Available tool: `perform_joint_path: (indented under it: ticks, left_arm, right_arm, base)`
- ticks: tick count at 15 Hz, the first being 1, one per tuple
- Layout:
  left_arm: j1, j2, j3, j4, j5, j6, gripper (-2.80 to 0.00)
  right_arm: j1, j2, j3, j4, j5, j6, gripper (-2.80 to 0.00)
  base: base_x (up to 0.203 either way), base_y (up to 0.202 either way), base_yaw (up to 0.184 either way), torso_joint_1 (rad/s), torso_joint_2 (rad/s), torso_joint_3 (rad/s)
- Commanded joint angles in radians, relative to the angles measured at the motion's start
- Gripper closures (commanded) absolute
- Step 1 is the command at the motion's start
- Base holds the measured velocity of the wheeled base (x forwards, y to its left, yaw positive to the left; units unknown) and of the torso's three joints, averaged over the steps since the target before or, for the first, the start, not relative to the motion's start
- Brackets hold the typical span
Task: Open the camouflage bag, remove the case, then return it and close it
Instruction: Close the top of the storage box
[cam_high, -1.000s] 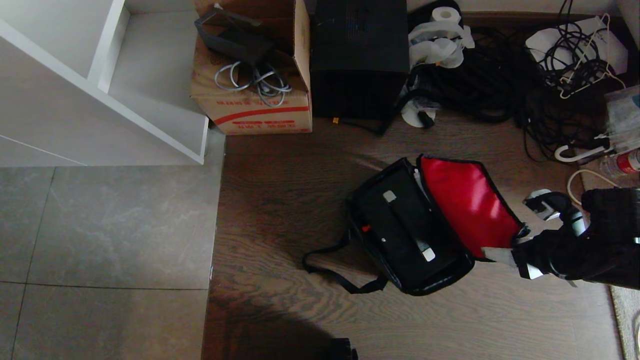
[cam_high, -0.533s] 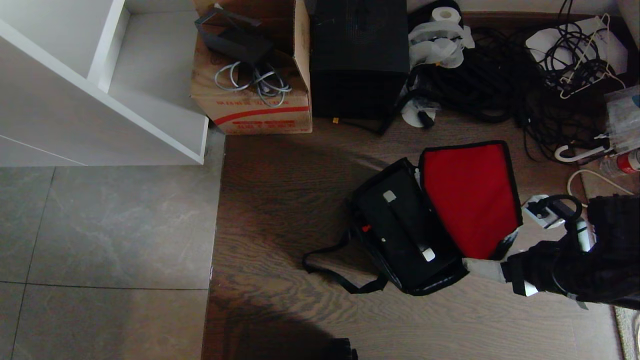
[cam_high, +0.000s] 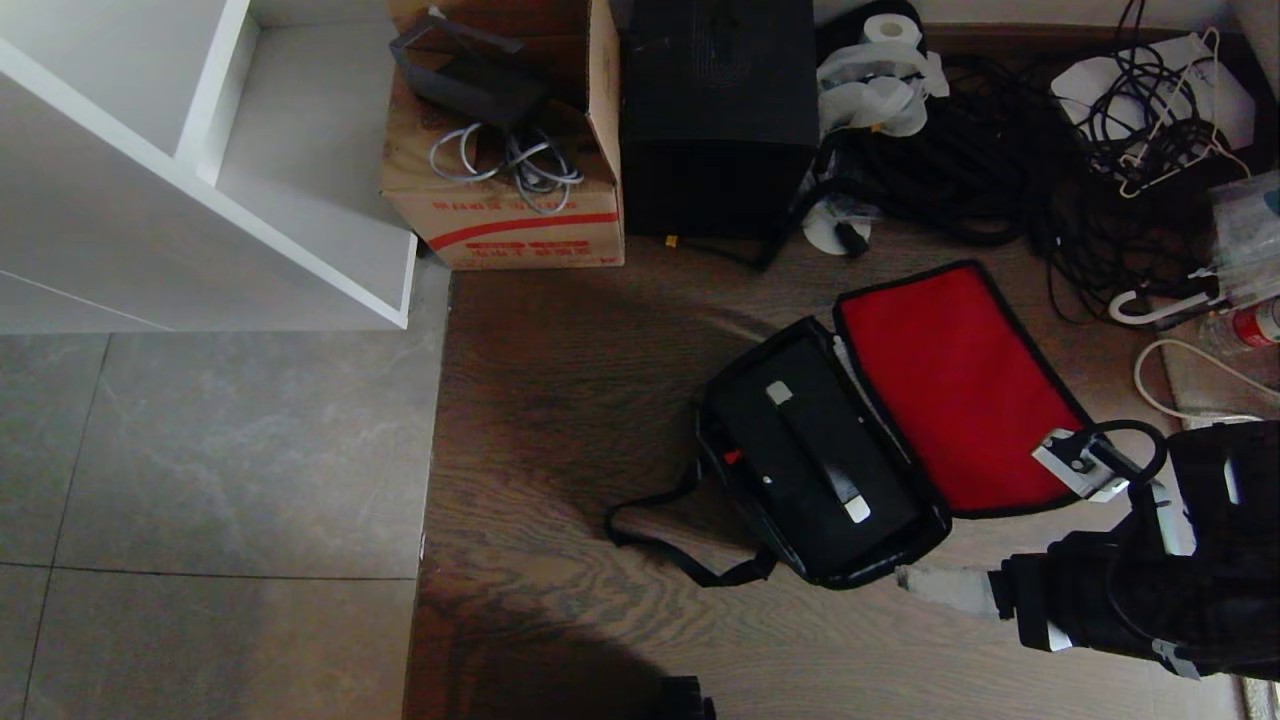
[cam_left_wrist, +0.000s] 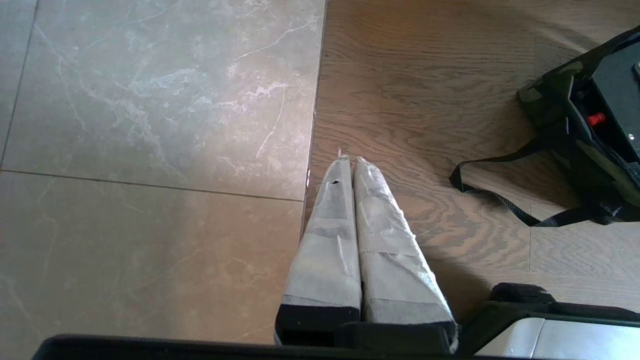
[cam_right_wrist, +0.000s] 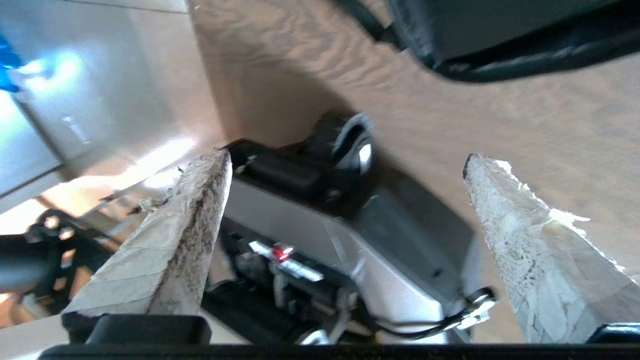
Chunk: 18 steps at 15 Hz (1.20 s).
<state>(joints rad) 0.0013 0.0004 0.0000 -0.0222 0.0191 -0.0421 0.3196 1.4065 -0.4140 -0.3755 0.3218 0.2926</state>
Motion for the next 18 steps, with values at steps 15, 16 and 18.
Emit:
perform_joint_path:
  ticks: [15, 16, 18]
  left_arm:
    - [0.0, 0.0, 0.011, -0.001, 0.001, -0.001, 0.0]
    - [0.0, 0.0, 0.011, -0.001, 0.001, -0.001, 0.0]
    - [0.0, 0.0, 0.011, -0.001, 0.001, -0.001, 0.0]
  right_arm:
    - [-0.41, 0.219, -0.231, 0.03, -0.395, 0.199, -2.8]
    - [-0.432, 0.255, -0.242, 0.031, -0.409, 0.209, -2.8]
    - [-0.458, 0.342, -0.273, 0.032, -0.411, 0.308, -2.8]
  base:
    - [0.0, 0.0, 0.0, 0.0, 0.0, 0.0]
    - [0.0, 0.0, 0.0, 0.0, 0.0, 0.0]
    - [0.0, 0.0, 0.0, 0.0, 0.0, 0.0]
